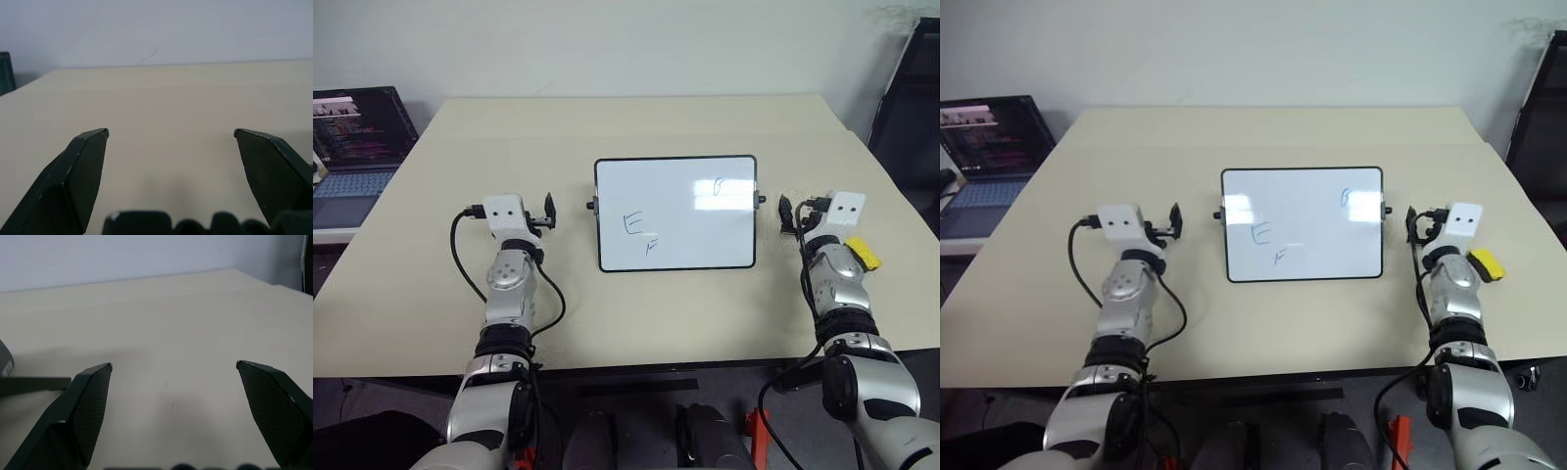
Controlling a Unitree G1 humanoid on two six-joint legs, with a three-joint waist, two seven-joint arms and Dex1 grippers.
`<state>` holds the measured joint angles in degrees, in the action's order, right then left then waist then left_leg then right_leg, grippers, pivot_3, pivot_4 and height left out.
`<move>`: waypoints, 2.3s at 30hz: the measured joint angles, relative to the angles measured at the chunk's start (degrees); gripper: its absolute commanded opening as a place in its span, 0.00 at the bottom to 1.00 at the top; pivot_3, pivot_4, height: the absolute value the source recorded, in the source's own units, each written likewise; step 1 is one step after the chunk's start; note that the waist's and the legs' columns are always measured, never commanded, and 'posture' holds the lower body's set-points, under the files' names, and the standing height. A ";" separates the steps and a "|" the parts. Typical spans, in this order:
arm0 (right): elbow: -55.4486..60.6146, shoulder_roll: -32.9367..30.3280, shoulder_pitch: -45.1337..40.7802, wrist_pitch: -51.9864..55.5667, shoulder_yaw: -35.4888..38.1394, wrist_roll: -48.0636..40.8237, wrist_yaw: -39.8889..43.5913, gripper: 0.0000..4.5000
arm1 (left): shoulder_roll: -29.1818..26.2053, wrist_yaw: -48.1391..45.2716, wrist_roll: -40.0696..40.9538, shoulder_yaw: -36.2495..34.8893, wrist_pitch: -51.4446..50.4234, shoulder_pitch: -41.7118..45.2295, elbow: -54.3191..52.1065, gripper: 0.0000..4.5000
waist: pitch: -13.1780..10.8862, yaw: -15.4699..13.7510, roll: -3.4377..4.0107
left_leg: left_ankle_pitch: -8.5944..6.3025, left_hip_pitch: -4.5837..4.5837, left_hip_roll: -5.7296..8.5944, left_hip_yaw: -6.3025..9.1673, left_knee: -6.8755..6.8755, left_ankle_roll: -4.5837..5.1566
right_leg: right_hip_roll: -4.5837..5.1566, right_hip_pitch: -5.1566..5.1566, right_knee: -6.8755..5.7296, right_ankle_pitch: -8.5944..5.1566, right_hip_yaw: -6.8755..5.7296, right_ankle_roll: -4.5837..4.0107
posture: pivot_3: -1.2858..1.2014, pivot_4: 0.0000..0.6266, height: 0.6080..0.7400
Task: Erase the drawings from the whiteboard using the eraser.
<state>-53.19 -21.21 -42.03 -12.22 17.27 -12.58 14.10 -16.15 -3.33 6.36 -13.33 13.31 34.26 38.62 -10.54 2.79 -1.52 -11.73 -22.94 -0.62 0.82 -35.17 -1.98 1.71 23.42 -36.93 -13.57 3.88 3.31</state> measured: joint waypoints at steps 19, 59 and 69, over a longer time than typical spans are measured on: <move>-2.29 -0.78 0.71 -1.48 -0.13 -0.14 1.43 0.99 | 1.93 -0.03 -1.46 1.94 0.80 -2.32 -1.65 1.00 | 0.00 0.07 -0.01 | 0.00 0.00 0.01 0.02 -0.01 0.00 | 0.01 -0.01 -0.02 0.01 -0.03 -0.02 | 0.52 0.24 1.00; 2.05 -30.66 2.29 27.33 -2.78 -0.23 29.07 0.99 | 9.57 -49.86 10.00 33.16 -24.79 5.89 -19.97 1.00 | 0.00 0.46 -0.01 | -0.11 0.01 -0.03 -0.06 -0.71 0.19 | -0.14 -0.22 -0.06 -0.01 0.17 0.30 | 0.52 0.24 1.00; -14.57 -32.59 -8.28 25.08 -10.74 8.44 37.31 0.99 | 15.83 -47.24 4.70 32.71 -18.30 7.69 -11.17 1.00 | 0.01 0.49 0.01 | -0.12 -0.01 -0.01 -0.05 -0.72 0.20 | -0.14 -0.21 -0.05 0.00 0.20 0.32 | 0.52 0.24 1.00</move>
<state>-67.76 -53.80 -50.31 12.85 6.52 -4.13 51.41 -0.32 -50.57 11.06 19.38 -5.00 41.96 27.45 -10.53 3.27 -1.51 -11.85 -22.95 -0.63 0.76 -35.89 -1.78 1.57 23.21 -36.98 -13.57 4.08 3.63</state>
